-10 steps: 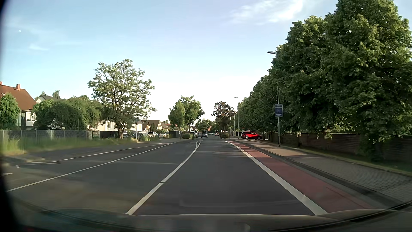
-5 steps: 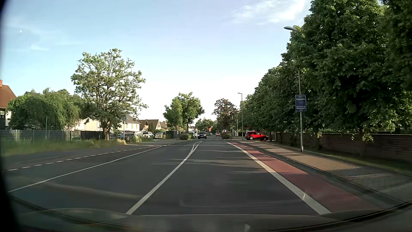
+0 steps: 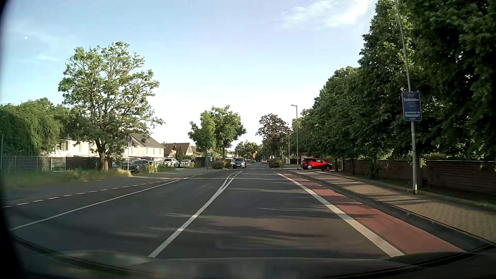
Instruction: Follow the waypoints while adhering to traffic rules and regulations
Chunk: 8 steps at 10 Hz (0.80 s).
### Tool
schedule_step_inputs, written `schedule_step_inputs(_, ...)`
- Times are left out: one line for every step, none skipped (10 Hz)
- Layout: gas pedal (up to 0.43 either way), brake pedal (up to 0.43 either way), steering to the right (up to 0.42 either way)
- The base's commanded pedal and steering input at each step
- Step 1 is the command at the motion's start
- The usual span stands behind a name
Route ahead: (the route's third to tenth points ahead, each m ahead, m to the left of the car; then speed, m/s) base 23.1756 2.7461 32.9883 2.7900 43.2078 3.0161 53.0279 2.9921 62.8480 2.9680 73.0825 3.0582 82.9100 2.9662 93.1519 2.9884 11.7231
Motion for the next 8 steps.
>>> schedule_step_inputs(0.000,0.030,-0.004)
schedule_step_inputs(0.000,0.030,-0.004)
schedule_step_inputs(0.020,0.030,-0.004)
schedule_step_inputs(0.039,0.030,-0.004)
schedule_step_inputs(0.047,0.030,-0.004)
schedule_step_inputs(0.047,0.030,-0.004)
schedule_step_inputs(0.047,0.030,-0.004)
schedule_step_inputs(0.000,0.030,-0.004)
